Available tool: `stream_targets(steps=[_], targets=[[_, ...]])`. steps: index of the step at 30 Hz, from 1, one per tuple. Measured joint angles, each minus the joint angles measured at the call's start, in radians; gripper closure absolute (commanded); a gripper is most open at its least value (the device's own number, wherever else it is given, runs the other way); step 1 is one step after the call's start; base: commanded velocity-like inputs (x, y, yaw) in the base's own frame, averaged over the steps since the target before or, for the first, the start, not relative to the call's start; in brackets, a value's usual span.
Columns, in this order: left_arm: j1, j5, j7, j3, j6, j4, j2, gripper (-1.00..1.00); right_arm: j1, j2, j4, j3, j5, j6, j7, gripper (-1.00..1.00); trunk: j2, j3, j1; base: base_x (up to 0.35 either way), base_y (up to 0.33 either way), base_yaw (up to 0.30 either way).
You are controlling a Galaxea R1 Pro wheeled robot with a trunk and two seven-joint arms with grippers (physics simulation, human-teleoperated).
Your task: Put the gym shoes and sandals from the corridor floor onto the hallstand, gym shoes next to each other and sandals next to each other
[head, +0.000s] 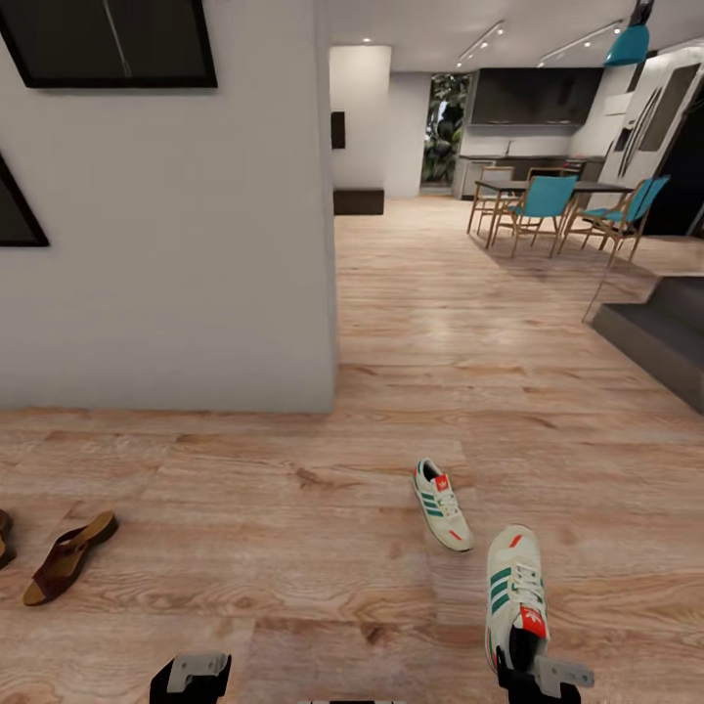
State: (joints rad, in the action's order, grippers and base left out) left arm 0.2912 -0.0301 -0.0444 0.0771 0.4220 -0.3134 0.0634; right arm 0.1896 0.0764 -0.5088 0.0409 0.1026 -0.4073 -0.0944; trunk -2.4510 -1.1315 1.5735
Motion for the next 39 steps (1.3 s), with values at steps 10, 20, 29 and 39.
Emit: stream_targets(steps=[10,20,29,39], targets=[[0.0,0.0,0.0,0.0,0.0,0.0,0.0,-1.0,0.0,-0.001,0.0,0.0,0.0,0.0,0.0,1.0,0.07,0.035,-0.038,0.0,0.0,-0.077],[0.0,0.0,0.0,0.0,0.0,0.0,0.0,-1.0,0.0,-0.001,0.0,0.0,0.0,0.0,0.0,1.0,0.14,0.066,-0.077,0.0,0.0,-0.228],[0.0,-0.001,-0.001,-0.002,0.0,0.0,-0.001,-1.0,0.0,-0.001,0.0,0.0,0.0,0.0,0.0,1.0,0.196,0.091,-0.107,0.0,0.0,-0.263],[0.0,0.001,-0.001,-0.001,0.002,0.0,-0.001,-1.0,0.0,-0.002,0.0,0.0,0.001,0.0,0.0,1.0,0.196,0.091,-0.107,0.0,0.05,-0.264]])
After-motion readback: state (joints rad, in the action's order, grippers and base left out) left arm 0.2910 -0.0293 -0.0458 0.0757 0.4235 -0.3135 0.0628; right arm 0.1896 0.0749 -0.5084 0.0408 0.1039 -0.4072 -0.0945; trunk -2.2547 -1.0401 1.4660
